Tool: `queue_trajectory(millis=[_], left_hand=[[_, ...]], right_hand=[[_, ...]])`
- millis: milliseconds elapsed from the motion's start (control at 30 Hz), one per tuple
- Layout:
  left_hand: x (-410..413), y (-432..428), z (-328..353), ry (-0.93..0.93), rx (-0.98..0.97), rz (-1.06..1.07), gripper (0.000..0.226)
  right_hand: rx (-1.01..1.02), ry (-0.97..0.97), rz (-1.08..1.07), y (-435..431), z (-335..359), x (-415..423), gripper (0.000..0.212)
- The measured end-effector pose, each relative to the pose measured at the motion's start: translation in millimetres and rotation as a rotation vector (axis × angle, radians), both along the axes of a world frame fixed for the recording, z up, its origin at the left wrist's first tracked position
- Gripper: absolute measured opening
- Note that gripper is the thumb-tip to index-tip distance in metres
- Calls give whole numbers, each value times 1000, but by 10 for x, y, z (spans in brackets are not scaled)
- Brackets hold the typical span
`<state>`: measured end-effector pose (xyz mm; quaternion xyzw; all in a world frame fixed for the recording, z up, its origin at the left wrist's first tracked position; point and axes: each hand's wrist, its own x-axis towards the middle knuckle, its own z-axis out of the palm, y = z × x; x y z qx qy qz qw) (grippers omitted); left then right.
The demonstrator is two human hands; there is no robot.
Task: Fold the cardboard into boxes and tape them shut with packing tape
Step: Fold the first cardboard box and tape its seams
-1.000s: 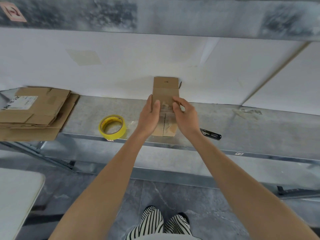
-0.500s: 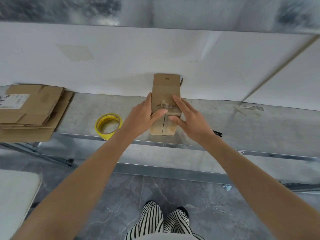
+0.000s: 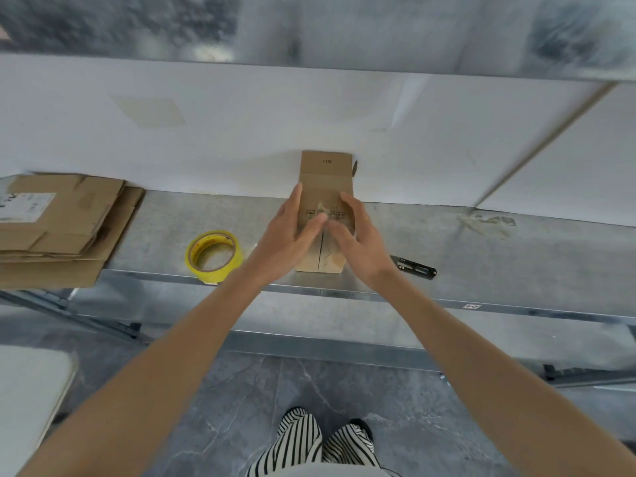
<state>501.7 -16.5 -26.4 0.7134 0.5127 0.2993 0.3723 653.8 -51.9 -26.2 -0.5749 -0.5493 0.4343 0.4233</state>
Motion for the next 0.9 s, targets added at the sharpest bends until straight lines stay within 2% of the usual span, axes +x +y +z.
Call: queue_trajectory(millis=[67, 133, 267, 433, 567, 700, 800, 900], left_hand=[[102, -24, 4, -93, -15, 128, 59], [186, -29, 30, -145, -19, 202, 49], [219, -35, -57, -116, 46, 244, 49], [204, -52, -63, -58, 106, 268, 47], [153, -118, 41, -47, 16, 224, 50], [75, -295, 182, -52, -29, 185, 57], [34, -411, 229, -96, -104, 195, 68], [31, -516, 248, -163, -126, 205, 80]], right_hand=[[-2, 91, -93, 47, -7, -85, 47], [17, 104, -157, 96, -27, -152, 39], [120, -2, -166, 132, -146, -181, 43], [148, -132, -154, 106, -111, -147, 44], [99, -175, -103, 58, 8, -29, 45], [15, 12, -95, -68, 146, 95, 58], [-43, 70, -72, -134, 182, 130, 73], [-53, 91, -1, -208, 207, 166, 77]])
